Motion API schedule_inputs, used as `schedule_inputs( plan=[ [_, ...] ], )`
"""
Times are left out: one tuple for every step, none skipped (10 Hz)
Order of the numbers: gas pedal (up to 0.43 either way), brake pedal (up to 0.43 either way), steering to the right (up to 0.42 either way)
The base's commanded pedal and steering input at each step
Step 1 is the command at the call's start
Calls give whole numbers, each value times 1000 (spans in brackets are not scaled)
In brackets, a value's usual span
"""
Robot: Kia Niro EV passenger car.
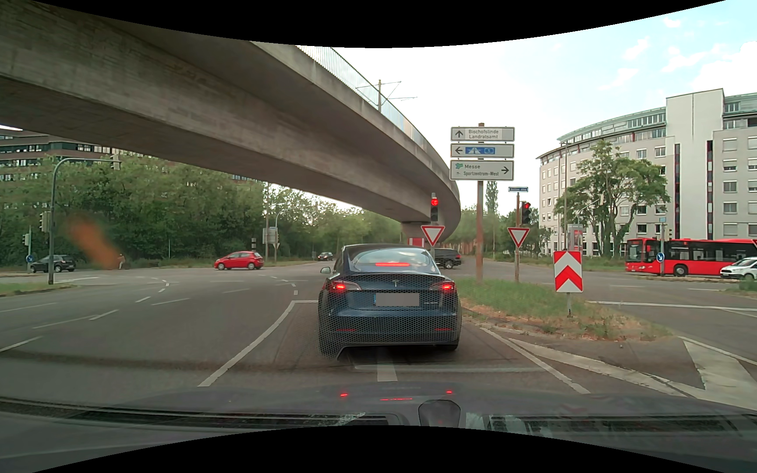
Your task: Follow the waypoints while adhering to traffic rules and regulations
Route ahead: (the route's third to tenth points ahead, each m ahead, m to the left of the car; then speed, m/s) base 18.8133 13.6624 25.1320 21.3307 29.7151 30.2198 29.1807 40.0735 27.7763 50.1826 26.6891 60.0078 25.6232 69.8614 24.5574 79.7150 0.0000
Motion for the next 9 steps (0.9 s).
schedule_inputs(
  plan=[
    [0,287,-12],
    [0,287,-12],
    [0,287,-12],
    [0,287,-12],
    [0,287,-12],
    [0,287,-12],
    [0,287,-12],
    [0,287,-12],
    [0,287,-12]
  ],
)
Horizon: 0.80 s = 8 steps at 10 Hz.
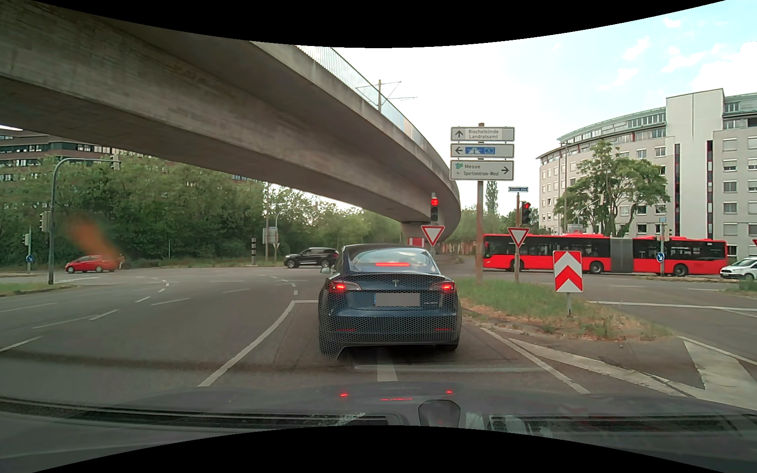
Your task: Follow the waypoints while adhering to traffic rules and regulations
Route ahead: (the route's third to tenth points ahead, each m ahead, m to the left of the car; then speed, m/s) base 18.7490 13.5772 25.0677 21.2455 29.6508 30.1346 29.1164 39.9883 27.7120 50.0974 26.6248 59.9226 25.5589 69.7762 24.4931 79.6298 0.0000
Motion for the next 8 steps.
schedule_inputs(
  plan=[
    [0,287,-12],
    [0,287,-12],
    [0,287,-12],
    [0,287,-12],
    [0,287,-12],
    [0,287,-12],
    [0,287,-12],
    [0,287,-12]
  ],
)
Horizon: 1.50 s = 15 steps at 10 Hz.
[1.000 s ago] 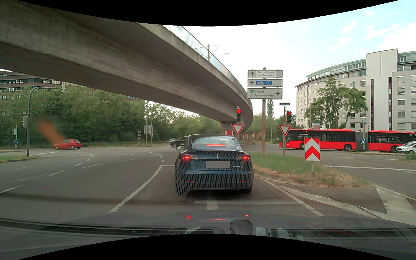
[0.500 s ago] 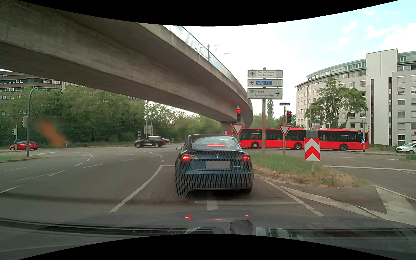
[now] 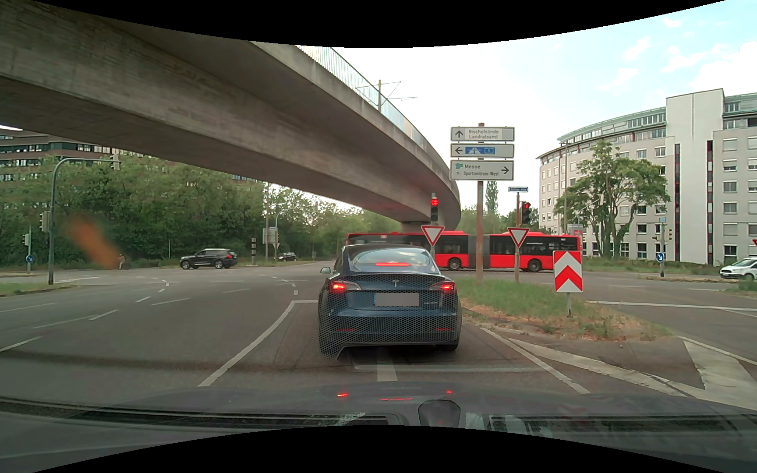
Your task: Follow the waypoints while adhering to traffic rules and regulations
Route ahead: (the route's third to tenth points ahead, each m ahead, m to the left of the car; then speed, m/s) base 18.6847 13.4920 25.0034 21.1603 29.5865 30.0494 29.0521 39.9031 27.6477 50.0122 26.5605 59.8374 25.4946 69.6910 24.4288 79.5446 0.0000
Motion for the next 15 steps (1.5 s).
schedule_inputs(
  plan=[
    [0,287,-12],
    [0,280,-12],
    [0,287,-12],
    [0,287,-12],
    [0,287,-12],
    [0,287,-12],
    [0,287,-12],
    [0,287,-12],
    [0,287,-12],
    [0,287,-12],
    [0,287,-12],
    [0,287,-12],
    [0,287,-12],
    [0,287,-12],
    [0,287,-11]
  ],
)
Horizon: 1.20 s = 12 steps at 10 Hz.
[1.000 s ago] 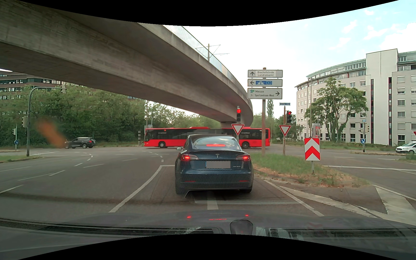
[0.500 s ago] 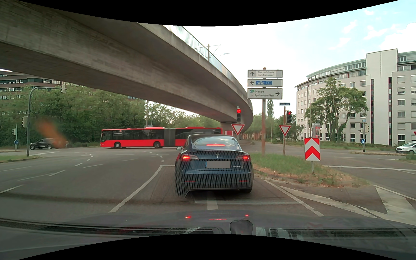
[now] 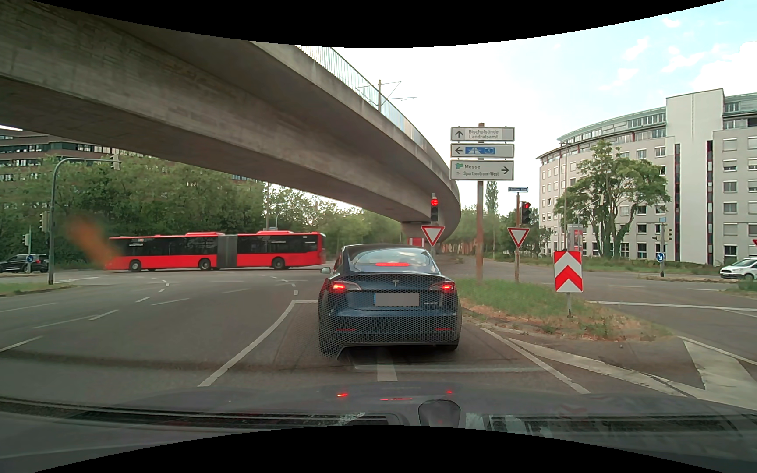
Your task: Follow the waypoints while adhering to traffic rules and regulations
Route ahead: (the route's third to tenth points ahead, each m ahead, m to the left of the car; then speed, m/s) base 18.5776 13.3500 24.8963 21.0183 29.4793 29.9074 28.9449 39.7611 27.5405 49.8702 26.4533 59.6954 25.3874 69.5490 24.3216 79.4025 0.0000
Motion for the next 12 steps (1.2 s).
schedule_inputs(
  plan=[
    [0,287,-12],
    [0,287,-12],
    [0,287,-12],
    [0,287,-12],
    [0,287,-12],
    [0,287,-12],
    [0,287,-12],
    [0,287,-12],
    [0,287,-12],
    [0,287,-12],
    [0,287,-12],
    [0,287,-12]
  ],
)
